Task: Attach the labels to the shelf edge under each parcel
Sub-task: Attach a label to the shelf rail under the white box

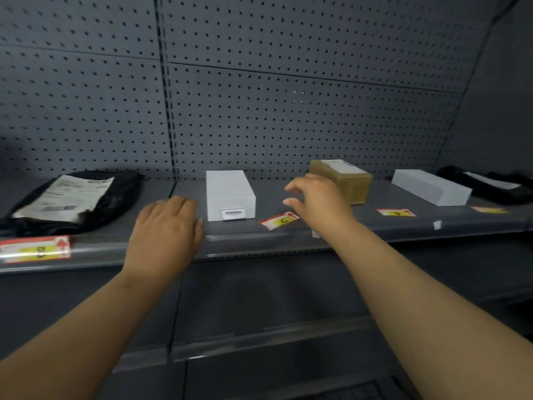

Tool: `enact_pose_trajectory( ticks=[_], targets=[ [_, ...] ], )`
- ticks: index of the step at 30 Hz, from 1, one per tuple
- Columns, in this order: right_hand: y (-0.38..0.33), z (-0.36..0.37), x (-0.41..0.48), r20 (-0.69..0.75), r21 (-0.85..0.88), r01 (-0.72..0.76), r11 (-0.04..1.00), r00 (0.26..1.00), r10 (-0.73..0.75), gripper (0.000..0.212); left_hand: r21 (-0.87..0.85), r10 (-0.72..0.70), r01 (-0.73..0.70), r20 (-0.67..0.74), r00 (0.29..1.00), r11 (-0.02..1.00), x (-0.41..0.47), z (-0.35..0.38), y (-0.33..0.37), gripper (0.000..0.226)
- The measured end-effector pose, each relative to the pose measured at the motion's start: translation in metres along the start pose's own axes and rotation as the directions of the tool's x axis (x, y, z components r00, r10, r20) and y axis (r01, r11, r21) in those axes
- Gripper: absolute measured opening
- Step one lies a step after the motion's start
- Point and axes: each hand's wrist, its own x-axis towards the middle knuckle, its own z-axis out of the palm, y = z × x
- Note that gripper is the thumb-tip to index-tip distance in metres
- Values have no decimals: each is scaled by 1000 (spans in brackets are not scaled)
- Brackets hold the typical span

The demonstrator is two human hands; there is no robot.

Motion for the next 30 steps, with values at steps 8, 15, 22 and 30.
enact_pose_trajectory(
  ticks=[8, 15, 22, 30],
  targets=[
    [63, -3, 8, 100, 23, 52, 998, 994, -54, 32, 31, -59, 58, 32, 998, 998, -4, 17, 55, 41],
    [69, 8, 29, 246, 18, 74, 997, 966, -76, 40, 85, -117, 111, 64, 991, 990, -7, 19, 54, 37],
    [64, 18, 51, 437, -29, 65, 997, 898, -46, 49, 120, -104, 94, 84, 991, 988, -4, 20, 47, 47],
    [65, 41, 69, 577, -83, 52, 995, 816, 6, 49, 126, -84, 75, 67, 994, 989, 0, 29, 38, 47]
  ],
)
